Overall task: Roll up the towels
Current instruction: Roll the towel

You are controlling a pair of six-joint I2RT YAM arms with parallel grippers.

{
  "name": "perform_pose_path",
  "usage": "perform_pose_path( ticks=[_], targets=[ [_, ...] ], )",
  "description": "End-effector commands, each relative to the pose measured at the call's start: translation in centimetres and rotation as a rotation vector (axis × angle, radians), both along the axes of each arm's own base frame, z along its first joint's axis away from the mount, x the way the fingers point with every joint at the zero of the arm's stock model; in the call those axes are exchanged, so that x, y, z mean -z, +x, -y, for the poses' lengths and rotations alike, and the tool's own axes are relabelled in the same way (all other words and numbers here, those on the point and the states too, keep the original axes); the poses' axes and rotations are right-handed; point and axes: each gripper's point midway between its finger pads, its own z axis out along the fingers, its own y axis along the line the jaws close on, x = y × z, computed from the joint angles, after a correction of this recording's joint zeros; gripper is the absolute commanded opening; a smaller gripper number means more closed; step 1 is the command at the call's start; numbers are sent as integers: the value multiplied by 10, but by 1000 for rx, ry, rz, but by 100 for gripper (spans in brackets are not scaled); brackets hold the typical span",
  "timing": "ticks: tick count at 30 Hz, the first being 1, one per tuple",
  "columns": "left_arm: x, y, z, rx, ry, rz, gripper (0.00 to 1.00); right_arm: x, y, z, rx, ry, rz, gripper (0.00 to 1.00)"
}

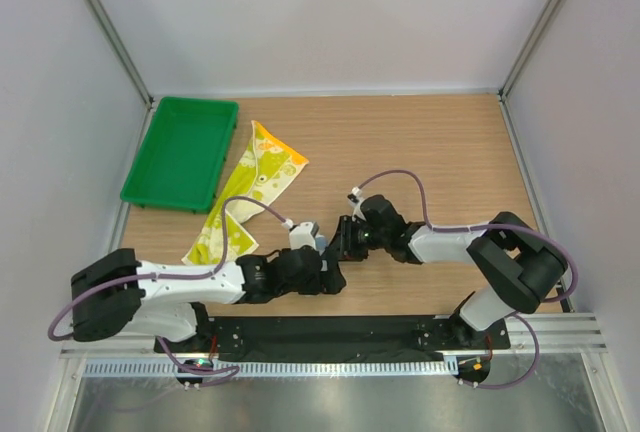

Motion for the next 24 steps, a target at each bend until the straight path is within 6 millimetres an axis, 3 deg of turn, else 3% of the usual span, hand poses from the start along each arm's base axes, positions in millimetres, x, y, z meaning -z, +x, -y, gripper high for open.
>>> perform_pose_path(
  ticks=[1,9,12,15,16,17,19,24],
  targets=[
    [-8,3,-36,-27,138,45,90,-5,10,0,0,-56,64,32],
    [-47,18,-82,-177,198,130,95,-9,11,4,-7,-110,97,32],
    [-38,18,-90,-226,193,101,99,-13,11,2,-14,-116,111,32],
    [-12,14,-97,-278,201,50,99,-17,9,-1,-28,-119,123,32],
    [-14,17,-83,-282,125,53,99,-18,8,-2,-31,-117,126,32],
    [1,13,-87,-284,124,40,99,-17,8,-2,-31,-119,124,32],
    [1,18,-75,-313,43,38,98,-18,6,-3,-35,-117,126,32],
    [23,22,-84,-393,-10,42,99,-19,3,-7,-37,-97,115,32]
  ],
)
